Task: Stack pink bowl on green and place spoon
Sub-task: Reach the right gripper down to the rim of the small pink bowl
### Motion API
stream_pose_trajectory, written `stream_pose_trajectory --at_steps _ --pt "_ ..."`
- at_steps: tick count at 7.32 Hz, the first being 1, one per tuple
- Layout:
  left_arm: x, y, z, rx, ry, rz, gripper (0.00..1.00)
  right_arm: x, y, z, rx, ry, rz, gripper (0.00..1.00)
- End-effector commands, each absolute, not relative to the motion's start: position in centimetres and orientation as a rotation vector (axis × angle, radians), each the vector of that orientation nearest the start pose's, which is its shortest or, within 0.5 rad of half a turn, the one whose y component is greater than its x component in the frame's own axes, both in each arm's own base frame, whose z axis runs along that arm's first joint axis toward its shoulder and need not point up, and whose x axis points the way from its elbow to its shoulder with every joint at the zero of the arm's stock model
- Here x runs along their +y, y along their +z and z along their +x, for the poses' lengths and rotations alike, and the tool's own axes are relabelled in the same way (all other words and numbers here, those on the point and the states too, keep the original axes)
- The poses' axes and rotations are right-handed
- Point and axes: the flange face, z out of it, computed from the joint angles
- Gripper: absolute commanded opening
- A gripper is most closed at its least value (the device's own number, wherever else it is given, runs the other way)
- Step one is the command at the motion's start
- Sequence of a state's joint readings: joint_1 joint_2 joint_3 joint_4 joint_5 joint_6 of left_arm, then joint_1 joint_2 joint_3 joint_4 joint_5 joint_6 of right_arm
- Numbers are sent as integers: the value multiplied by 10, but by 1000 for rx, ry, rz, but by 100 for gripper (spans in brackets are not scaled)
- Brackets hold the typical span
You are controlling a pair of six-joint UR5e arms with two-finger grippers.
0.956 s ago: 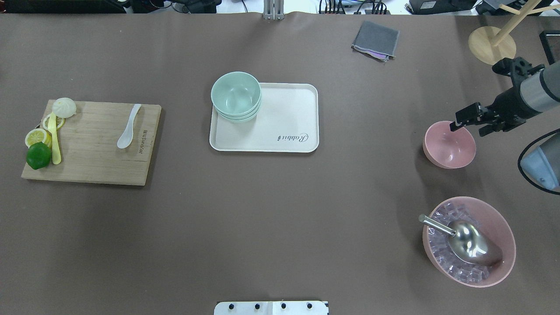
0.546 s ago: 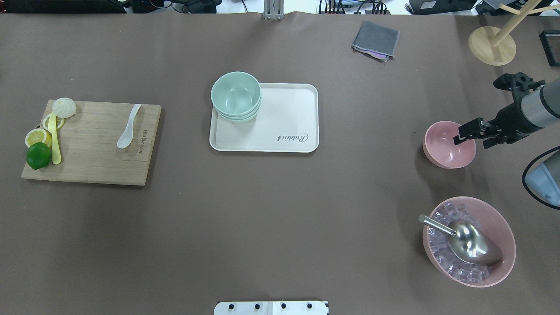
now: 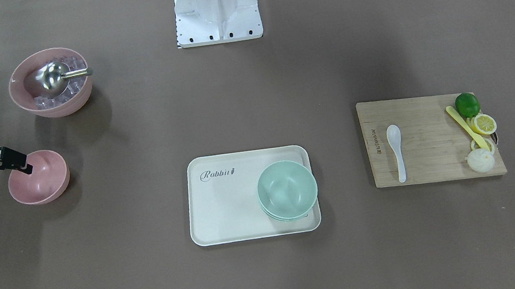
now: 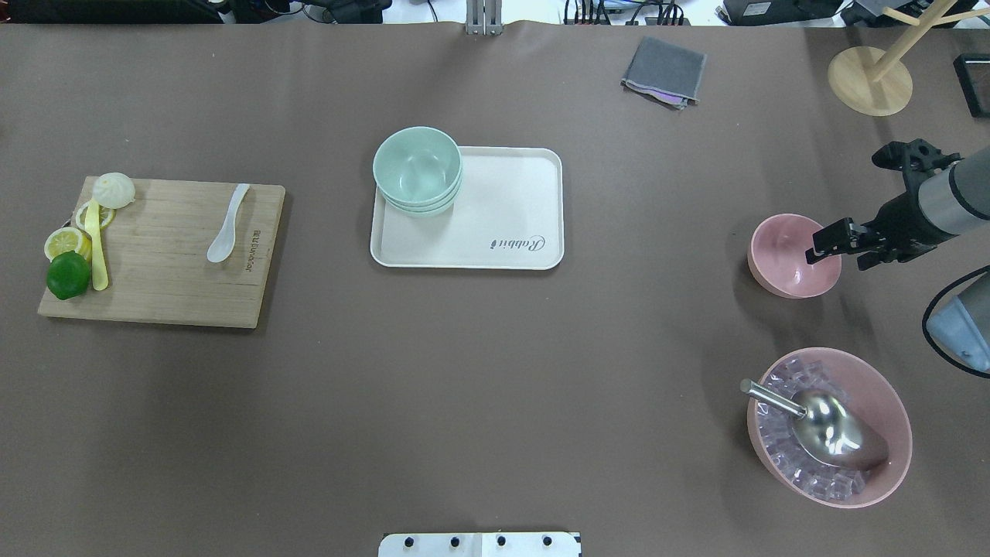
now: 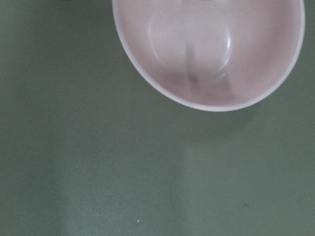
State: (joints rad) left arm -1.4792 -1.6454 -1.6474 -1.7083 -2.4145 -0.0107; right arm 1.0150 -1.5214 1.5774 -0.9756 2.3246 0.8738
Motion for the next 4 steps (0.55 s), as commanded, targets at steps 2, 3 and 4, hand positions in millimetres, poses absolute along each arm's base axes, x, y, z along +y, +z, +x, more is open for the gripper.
stream_pose_trajectory --at_steps 2,3,4 --pt "-538 563 -9 852 198 226 98 -490 563 -230 -945 36 3 0" --pt "-538 562 -9 852 199 227 98 -491 556 -230 -958 29 7 0" --pt "-538 562 -9 852 199 227 98 -490 558 -230 -958 32 0 0"
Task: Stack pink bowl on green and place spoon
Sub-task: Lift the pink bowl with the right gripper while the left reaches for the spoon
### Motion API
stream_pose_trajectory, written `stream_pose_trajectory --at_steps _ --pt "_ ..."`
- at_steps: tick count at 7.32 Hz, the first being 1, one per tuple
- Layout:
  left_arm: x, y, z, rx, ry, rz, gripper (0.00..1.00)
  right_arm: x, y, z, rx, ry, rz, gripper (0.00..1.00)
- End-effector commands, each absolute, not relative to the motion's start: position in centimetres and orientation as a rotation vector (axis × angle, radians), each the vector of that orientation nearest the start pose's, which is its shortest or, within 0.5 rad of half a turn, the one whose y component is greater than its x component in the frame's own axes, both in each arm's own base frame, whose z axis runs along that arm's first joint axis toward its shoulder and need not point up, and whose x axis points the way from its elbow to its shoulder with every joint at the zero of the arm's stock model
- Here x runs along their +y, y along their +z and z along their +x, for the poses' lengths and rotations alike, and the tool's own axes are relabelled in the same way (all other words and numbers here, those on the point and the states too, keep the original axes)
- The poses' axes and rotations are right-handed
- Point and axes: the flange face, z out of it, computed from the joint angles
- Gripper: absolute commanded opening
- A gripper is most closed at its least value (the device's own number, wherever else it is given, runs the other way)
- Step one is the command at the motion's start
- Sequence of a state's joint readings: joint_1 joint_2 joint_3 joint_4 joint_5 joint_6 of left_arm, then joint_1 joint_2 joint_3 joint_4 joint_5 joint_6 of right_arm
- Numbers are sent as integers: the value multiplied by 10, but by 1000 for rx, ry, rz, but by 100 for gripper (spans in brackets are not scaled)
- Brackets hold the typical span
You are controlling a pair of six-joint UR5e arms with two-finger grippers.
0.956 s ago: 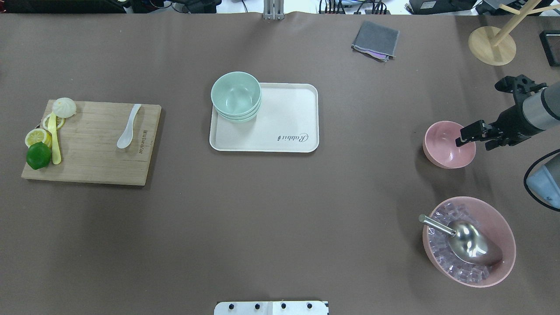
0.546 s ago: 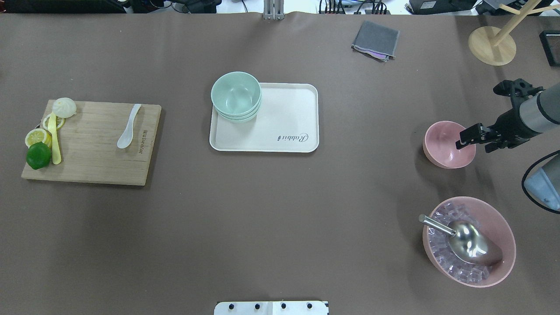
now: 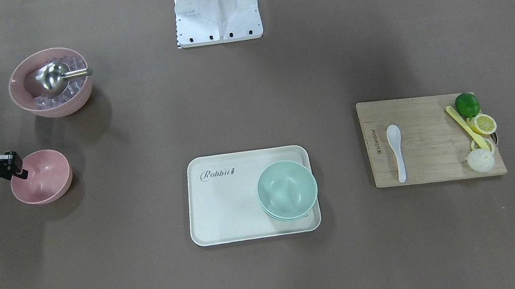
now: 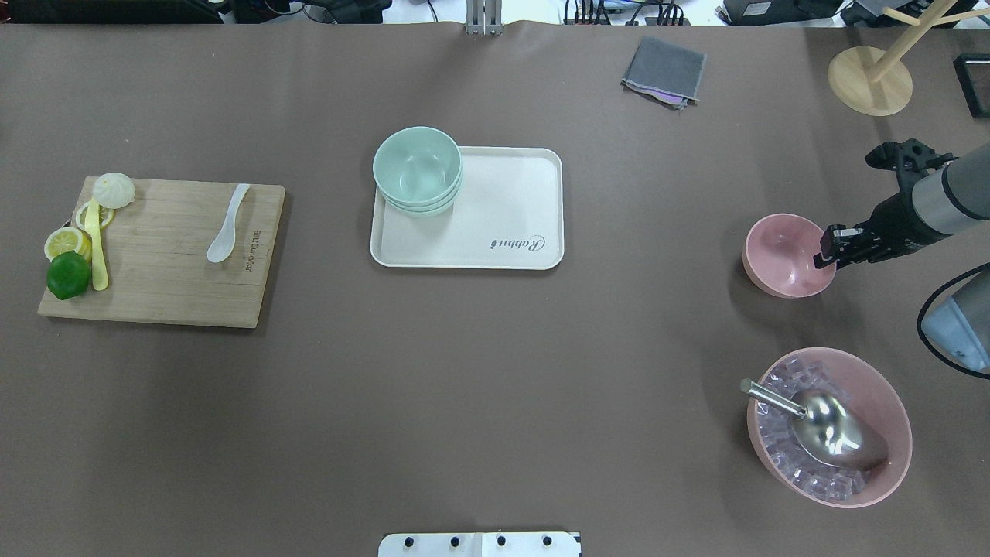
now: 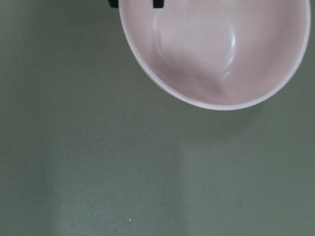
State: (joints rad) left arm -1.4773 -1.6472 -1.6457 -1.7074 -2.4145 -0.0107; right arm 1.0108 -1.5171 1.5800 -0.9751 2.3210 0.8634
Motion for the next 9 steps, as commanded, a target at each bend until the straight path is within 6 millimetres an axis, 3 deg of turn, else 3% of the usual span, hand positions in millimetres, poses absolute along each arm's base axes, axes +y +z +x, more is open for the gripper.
stream_pose_trajectory --at_steps 1,2,3,4,5,7,8,9 --pt "-543 561 -8 852 193 223 97 -491 558 -230 -956 50 -11 0" --pt "-566 551 2 857 183 219 97 -496 545 -228 -992 82 -35 0" --pt "-583 531 24 863 212 226 97 -510 509 -223 -1049 129 -38 0" --pt "-601 497 69 887 204 206 95 -527 477 -218 -1092 168 -34 0" --pt "-614 458 116 908 200 192 92 -537 461 -216 -1109 168 -15 0" --pt "-615 417 214 855 248 184 93 -551 441 -211 -1123 179 17 0" --pt "-606 402 259 845 174 136 93 -555 436 -210 -1128 187 22 0" --pt "-599 403 278 832 147 116 92 -559 429 -208 -1133 188 34 0"
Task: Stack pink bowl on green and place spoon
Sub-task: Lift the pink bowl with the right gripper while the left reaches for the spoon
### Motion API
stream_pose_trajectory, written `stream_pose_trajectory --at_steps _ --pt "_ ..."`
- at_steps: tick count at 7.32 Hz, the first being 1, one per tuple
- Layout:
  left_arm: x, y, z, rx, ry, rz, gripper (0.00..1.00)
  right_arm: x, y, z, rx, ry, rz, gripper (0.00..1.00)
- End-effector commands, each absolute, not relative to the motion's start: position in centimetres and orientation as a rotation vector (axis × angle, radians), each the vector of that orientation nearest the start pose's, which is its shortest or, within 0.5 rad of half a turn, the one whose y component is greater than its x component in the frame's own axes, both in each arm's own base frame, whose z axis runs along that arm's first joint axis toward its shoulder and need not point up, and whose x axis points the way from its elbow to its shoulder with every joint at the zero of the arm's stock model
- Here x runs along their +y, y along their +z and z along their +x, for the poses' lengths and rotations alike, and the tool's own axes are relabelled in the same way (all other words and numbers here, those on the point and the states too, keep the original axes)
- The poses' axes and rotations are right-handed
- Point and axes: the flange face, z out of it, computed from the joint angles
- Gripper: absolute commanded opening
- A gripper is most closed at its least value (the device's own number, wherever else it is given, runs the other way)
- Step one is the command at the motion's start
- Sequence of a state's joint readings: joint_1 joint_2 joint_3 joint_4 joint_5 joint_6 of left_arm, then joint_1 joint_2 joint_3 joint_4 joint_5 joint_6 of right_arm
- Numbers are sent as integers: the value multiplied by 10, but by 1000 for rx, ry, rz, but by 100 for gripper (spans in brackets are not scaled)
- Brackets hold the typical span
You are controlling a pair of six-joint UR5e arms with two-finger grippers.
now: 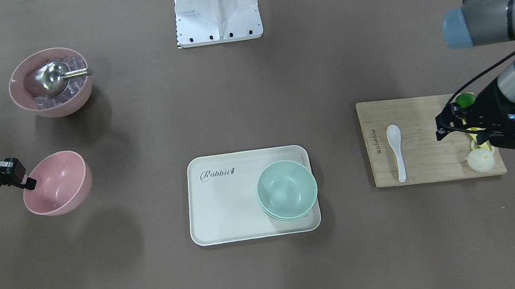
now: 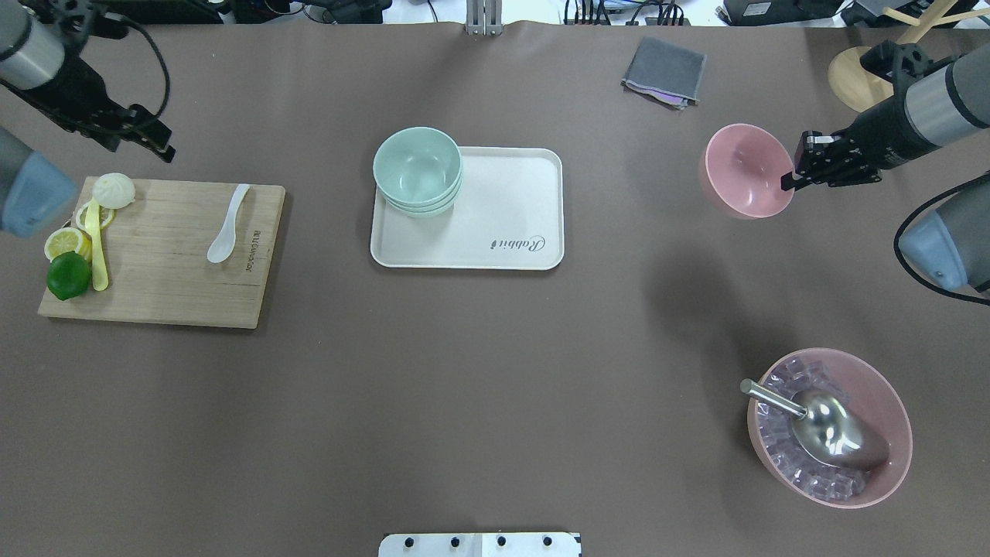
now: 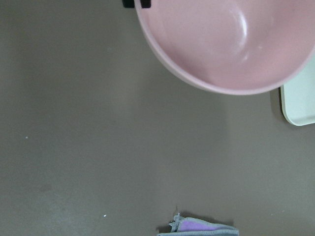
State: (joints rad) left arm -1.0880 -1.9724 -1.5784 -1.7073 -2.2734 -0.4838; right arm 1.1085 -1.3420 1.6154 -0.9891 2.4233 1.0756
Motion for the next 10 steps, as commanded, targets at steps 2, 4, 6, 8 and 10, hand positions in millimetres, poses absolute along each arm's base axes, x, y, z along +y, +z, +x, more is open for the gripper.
stream_pose_trajectory --at_steps 2,4,6,8,10 --pt "-595 418 306 812 139 107 88 -572 402 -212 -1149 200 40 0" --pt "-597 450 352 860 142 128 88 -582 376 -218 -1167 229 32 0" --pt "-588 446 379 844 143 127 88 -584 369 -219 -1170 228 34 0" --pt "-586 448 380 838 151 131 84 -585 369 -220 -1170 228 33 0" --pt "-586 450 378 834 152 131 80 -585 369 -220 -1170 228 33 0"
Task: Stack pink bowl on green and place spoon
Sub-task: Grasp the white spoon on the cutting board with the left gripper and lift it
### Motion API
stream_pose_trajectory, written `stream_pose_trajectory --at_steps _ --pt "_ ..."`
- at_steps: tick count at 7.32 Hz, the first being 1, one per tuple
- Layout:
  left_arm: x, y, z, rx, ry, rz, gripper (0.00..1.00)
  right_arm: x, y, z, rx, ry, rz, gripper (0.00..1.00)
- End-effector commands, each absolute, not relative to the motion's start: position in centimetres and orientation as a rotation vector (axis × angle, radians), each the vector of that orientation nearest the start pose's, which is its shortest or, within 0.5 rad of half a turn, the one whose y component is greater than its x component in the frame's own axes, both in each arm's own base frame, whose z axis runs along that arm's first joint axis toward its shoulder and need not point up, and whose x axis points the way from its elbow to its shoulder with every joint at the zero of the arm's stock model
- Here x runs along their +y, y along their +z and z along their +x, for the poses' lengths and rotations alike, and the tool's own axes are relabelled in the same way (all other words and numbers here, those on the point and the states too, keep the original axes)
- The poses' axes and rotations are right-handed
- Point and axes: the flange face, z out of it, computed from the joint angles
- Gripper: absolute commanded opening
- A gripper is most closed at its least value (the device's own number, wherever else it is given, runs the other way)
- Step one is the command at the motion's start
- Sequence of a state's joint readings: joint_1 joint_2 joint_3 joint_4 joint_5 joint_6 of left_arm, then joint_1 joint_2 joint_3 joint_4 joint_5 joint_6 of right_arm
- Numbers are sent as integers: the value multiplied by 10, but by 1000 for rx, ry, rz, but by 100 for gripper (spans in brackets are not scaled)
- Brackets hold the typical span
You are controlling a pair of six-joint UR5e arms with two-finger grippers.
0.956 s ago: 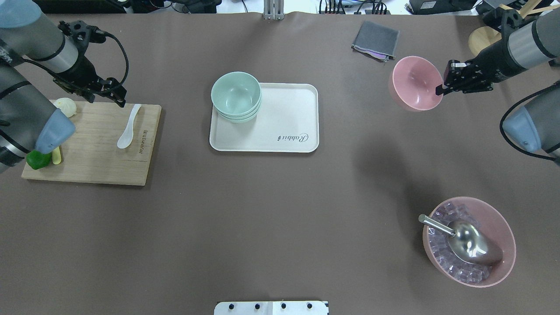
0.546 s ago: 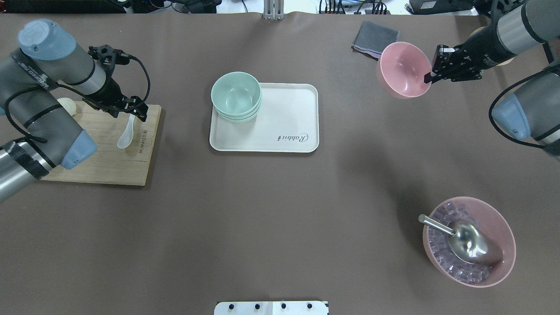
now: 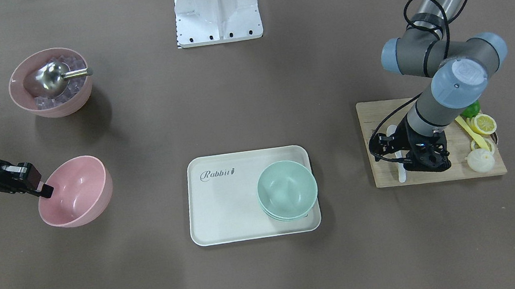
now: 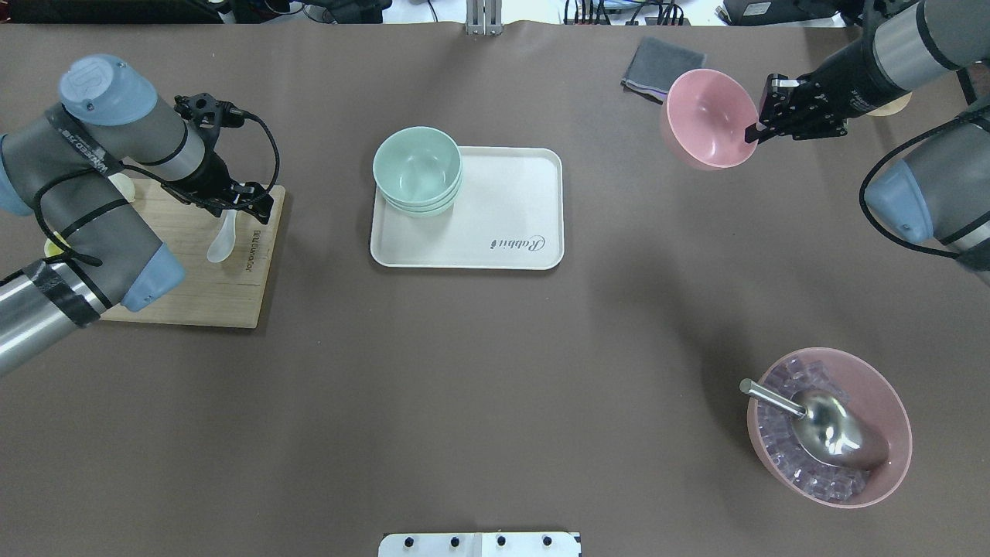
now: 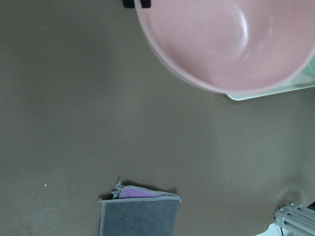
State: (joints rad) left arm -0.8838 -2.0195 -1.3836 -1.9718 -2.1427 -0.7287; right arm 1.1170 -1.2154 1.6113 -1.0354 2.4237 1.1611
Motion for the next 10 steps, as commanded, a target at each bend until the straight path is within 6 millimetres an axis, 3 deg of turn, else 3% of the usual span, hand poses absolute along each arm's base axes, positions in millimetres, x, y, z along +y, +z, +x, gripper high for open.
stream_pose_trajectory --at_steps 1,5,10 --pt "-588 451 374 833 149 135 78 -584 368 -220 -1170 228 35 0" --pt "-589 449 371 835 148 141 66 -585 371 -220 -1166 232 32 0" --pt "-592 449 363 839 140 143 58 -585 371 -220 -1166 231 33 0"
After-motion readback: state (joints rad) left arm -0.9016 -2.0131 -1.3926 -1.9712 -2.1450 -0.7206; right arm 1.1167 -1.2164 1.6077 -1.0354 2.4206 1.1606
